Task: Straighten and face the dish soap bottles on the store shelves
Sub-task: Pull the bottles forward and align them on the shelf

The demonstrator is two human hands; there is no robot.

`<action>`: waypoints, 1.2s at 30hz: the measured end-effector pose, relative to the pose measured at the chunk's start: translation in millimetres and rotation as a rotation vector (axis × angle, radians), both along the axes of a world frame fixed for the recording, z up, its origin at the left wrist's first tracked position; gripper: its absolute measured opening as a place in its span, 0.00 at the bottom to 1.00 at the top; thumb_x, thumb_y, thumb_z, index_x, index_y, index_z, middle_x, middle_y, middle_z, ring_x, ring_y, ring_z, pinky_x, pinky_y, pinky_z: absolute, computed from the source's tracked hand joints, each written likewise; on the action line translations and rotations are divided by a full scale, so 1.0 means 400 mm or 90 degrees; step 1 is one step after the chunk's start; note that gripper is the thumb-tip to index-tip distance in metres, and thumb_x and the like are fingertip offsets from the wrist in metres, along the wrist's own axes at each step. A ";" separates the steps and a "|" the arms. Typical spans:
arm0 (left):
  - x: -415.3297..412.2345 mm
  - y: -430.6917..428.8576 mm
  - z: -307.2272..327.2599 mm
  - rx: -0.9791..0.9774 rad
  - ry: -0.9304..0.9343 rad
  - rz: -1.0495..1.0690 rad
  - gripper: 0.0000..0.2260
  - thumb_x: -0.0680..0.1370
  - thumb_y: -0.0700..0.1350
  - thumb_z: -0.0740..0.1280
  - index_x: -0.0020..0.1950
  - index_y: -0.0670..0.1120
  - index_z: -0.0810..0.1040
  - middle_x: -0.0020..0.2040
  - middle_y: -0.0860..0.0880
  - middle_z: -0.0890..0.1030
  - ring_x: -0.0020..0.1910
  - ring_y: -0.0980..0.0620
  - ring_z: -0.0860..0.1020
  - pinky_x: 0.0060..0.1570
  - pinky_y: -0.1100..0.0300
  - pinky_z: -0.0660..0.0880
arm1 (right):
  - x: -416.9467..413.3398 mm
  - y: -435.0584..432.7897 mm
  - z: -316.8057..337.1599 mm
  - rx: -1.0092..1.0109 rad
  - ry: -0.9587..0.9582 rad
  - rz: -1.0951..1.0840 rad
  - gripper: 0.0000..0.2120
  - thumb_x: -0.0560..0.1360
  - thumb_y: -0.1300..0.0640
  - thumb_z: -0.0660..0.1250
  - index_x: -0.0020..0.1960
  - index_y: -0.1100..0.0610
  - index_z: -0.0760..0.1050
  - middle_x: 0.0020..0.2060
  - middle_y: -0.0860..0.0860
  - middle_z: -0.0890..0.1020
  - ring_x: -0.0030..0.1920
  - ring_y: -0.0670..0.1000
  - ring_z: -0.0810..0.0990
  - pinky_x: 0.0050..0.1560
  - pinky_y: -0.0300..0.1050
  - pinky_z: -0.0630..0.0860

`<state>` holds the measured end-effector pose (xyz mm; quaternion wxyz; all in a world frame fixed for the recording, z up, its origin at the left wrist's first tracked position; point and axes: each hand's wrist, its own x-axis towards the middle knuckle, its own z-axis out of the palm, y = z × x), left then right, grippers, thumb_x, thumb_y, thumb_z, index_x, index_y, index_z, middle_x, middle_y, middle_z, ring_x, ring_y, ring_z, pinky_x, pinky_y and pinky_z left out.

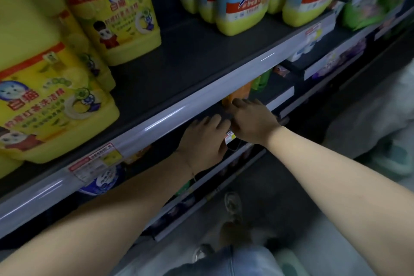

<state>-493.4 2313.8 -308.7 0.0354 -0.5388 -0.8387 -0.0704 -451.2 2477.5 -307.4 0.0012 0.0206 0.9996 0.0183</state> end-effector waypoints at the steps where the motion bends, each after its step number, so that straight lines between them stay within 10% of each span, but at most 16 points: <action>1: -0.006 0.006 -0.010 -0.012 -0.019 0.024 0.17 0.68 0.45 0.72 0.54 0.43 0.75 0.47 0.44 0.75 0.43 0.42 0.77 0.37 0.52 0.74 | -0.011 0.012 -0.012 0.002 -0.001 0.005 0.24 0.78 0.51 0.58 0.71 0.57 0.65 0.60 0.57 0.73 0.59 0.59 0.74 0.61 0.54 0.66; 10: -0.121 0.128 -0.134 -0.038 -0.123 0.227 0.26 0.78 0.47 0.65 0.75 0.45 0.64 0.72 0.42 0.70 0.71 0.43 0.68 0.71 0.51 0.64 | -0.136 0.158 -0.086 -0.049 0.006 0.155 0.21 0.68 0.61 0.69 0.59 0.64 0.77 0.51 0.64 0.81 0.49 0.65 0.81 0.50 0.59 0.76; 15: -0.162 0.179 -0.197 0.040 -0.124 0.285 0.27 0.70 0.40 0.74 0.67 0.37 0.74 0.60 0.35 0.79 0.59 0.34 0.77 0.63 0.41 0.71 | -0.189 0.223 -0.136 0.002 0.055 0.244 0.26 0.55 0.58 0.80 0.52 0.62 0.81 0.38 0.60 0.84 0.36 0.61 0.83 0.34 0.54 0.80; 25: -0.229 0.174 -0.314 0.018 0.041 0.324 0.28 0.66 0.48 0.76 0.64 0.42 0.76 0.59 0.40 0.80 0.53 0.36 0.80 0.45 0.46 0.79 | -0.294 0.214 -0.315 -0.083 0.062 0.333 0.14 0.62 0.59 0.74 0.46 0.63 0.78 0.43 0.61 0.81 0.41 0.62 0.82 0.34 0.46 0.77; 29: -0.272 0.171 -0.374 0.043 0.096 0.341 0.20 0.70 0.53 0.64 0.58 0.46 0.77 0.52 0.46 0.80 0.41 0.42 0.81 0.28 0.57 0.75 | -0.347 0.211 -0.386 -0.099 0.174 0.351 0.16 0.70 0.52 0.57 0.48 0.60 0.77 0.44 0.58 0.78 0.41 0.59 0.79 0.34 0.45 0.75; 36: -0.372 0.174 -0.428 0.163 0.161 0.321 0.24 0.71 0.60 0.54 0.61 0.50 0.74 0.49 0.50 0.79 0.41 0.50 0.80 0.30 0.61 0.73 | -0.426 0.202 -0.450 -0.111 0.322 0.376 0.17 0.72 0.49 0.56 0.52 0.57 0.76 0.44 0.54 0.78 0.36 0.53 0.78 0.31 0.38 0.68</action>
